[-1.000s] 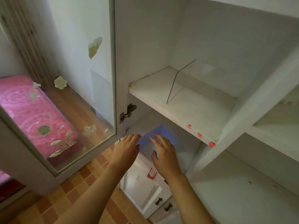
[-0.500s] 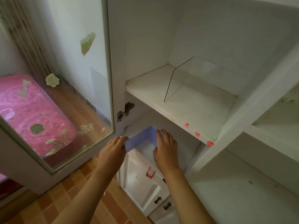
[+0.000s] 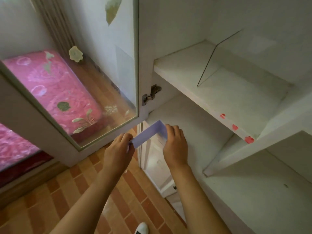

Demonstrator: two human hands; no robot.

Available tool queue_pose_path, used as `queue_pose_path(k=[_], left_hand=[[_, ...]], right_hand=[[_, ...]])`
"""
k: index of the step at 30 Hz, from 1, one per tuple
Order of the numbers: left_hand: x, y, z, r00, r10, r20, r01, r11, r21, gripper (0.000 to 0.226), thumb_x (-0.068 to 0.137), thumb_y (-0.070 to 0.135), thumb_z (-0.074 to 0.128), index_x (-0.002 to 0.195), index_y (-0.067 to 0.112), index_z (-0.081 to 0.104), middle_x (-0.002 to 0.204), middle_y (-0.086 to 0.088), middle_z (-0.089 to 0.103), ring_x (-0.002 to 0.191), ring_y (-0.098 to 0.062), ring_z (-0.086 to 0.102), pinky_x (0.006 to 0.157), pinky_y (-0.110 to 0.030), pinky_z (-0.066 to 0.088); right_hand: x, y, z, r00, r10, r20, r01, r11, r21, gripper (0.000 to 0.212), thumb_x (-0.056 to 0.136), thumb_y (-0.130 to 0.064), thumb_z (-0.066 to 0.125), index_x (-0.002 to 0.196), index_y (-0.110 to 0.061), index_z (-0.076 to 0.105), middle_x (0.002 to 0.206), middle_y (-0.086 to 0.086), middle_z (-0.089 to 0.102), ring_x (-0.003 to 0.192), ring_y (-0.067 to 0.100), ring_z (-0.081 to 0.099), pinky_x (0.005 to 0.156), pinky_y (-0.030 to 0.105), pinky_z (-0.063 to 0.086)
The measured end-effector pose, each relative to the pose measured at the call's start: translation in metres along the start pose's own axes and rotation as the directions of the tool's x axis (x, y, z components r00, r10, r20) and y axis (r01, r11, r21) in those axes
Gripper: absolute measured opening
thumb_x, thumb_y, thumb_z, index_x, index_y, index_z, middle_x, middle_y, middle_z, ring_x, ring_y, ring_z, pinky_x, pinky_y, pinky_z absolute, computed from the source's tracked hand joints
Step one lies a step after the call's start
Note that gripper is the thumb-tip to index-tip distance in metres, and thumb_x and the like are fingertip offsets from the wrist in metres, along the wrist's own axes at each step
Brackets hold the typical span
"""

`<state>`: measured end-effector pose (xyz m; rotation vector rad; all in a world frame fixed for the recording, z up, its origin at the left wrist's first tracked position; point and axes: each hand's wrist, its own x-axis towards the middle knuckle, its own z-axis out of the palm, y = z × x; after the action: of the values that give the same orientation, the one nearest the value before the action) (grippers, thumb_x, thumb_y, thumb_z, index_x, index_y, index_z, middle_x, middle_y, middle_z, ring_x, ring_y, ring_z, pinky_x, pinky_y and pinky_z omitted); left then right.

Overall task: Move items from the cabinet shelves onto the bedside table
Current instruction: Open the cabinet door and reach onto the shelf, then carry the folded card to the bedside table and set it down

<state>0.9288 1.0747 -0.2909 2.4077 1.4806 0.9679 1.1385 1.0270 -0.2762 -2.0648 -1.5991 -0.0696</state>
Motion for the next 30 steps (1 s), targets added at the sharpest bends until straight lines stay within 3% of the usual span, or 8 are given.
queue_pose_path(k=[7, 13, 18, 21, 25, 30], left_hand=[[-0.039, -0.010, -0.029, 0.995, -0.098, 0.032, 0.098, 0.995, -0.006, 0.023, 0.079, -0.001, 0.079, 0.092, 0.009, 0.062, 0.084, -0.008, 0.064, 0.067, -0.030, 0.061, 0.055, -0.028, 0.034], [-0.081, -0.035, -0.072, 0.966, -0.246, 0.072, 0.247, 0.969, 0.005, 0.017, 0.086, 0.009, 0.075, 0.094, 0.018, 0.062, 0.086, -0.002, 0.063, 0.071, -0.028, 0.061, 0.057, -0.029, 0.034], [-0.135, -0.068, -0.120, 0.966, -0.260, 0.000, 0.260, 0.965, -0.043, 0.020, 0.083, 0.013, 0.074, 0.093, 0.018, 0.057, 0.090, 0.001, 0.060, 0.078, -0.028, 0.060, 0.055, -0.032, 0.039], [-0.180, -0.089, -0.156, 0.958, -0.283, -0.050, 0.280, 0.958, -0.062, 0.009, 0.086, 0.026, 0.058, 0.091, 0.021, 0.054, 0.088, 0.006, 0.057, 0.075, -0.023, 0.055, 0.052, -0.036, 0.041], [-0.242, -0.118, -0.206, 0.919, -0.378, -0.113, 0.373, 0.926, -0.065, 0.014, 0.081, 0.021, 0.062, 0.091, 0.024, 0.051, 0.087, 0.008, 0.056, 0.074, -0.020, 0.054, 0.051, -0.035, 0.040], [-0.306, -0.158, -0.276, 0.862, -0.457, -0.218, 0.455, 0.888, -0.064, 0.014, 0.080, 0.022, 0.059, 0.093, 0.024, 0.054, 0.089, 0.009, 0.058, 0.075, -0.021, 0.058, 0.054, -0.039, 0.048]], right_hand=[[-0.027, -0.035, 0.008, 1.000, -0.007, 0.008, 0.007, 0.999, 0.033, 0.060, 0.078, 0.016, 0.066, 0.135, -0.005, 0.062, 0.119, 0.012, 0.065, 0.102, 0.031, 0.064, 0.073, 0.042, 0.060], [-0.062, -0.087, 0.002, 0.998, -0.051, 0.023, 0.049, 0.995, 0.084, 0.058, 0.078, 0.014, 0.070, 0.132, -0.004, 0.063, 0.118, 0.013, 0.066, 0.100, 0.033, 0.066, 0.073, 0.043, 0.061], [-0.099, -0.147, 0.006, 0.995, -0.103, 0.017, 0.100, 0.985, 0.142, 0.061, 0.074, 0.019, 0.065, 0.130, -0.008, 0.064, 0.115, 0.010, 0.065, 0.098, 0.031, 0.064, 0.072, 0.046, 0.061], [-0.131, -0.191, 0.009, 0.985, -0.169, 0.020, 0.161, 0.967, 0.195, 0.060, 0.084, 0.013, 0.067, 0.138, -0.012, 0.060, 0.122, 0.008, 0.065, 0.106, 0.031, 0.065, 0.078, 0.045, 0.062], [-0.174, -0.253, 0.017, 0.959, -0.284, 0.012, 0.272, 0.928, 0.253, 0.053, 0.081, 0.012, 0.071, 0.130, -0.009, 0.065, 0.124, 0.011, 0.066, 0.116, 0.030, 0.056, 0.085, 0.045, 0.061], [-0.225, -0.338, 0.018, 0.920, -0.384, 0.084, 0.352, 0.900, 0.257, 0.053, 0.078, 0.005, 0.051, 0.125, -0.014, 0.067, 0.107, 0.003, 0.063, 0.095, 0.031, 0.062, 0.069, 0.038, 0.052]])
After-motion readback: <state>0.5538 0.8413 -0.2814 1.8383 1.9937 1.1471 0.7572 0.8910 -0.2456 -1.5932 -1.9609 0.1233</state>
